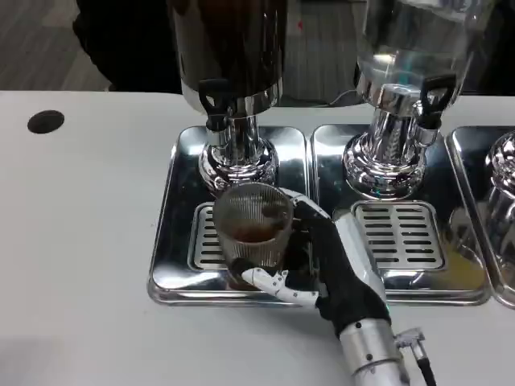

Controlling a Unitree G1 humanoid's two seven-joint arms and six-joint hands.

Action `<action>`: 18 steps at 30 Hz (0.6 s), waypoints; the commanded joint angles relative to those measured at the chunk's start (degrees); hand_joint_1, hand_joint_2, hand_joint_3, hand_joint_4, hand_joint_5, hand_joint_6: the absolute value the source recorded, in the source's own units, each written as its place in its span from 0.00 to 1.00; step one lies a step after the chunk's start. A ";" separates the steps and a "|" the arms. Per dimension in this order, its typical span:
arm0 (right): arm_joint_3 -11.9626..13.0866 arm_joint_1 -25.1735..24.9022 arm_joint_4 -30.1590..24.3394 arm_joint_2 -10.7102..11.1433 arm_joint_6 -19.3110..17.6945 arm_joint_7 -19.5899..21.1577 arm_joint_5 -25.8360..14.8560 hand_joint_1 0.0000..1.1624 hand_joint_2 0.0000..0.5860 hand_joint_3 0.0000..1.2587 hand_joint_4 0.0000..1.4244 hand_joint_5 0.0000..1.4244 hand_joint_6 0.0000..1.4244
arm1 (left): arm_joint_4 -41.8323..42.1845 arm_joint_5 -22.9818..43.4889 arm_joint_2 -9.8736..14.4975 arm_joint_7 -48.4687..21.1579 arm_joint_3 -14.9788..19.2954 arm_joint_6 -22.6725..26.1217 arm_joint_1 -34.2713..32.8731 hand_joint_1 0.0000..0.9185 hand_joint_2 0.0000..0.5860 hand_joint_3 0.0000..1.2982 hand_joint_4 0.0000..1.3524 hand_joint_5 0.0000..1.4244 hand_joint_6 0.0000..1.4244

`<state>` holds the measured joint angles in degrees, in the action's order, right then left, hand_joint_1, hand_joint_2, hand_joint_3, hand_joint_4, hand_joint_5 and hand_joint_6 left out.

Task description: Grasp the cup under the faucet to collect the drink, then remove the cup.

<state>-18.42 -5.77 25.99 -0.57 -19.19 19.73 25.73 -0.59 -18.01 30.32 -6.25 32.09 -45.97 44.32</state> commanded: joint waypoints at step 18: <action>2.24 13.55 -16.14 4.23 -5.61 -1.10 -1.37 0.73 0.35 0.27 0.25 0.28 0.32 | 2.67 -0.32 0.34 -0.39 -1.53 2.69 -0.62 0.00 0.00 0.00 0.00 0.00 0.00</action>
<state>-16.42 6.31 13.80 3.28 -21.09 18.44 24.94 1.37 -18.26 30.37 -6.27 30.72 -43.93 43.78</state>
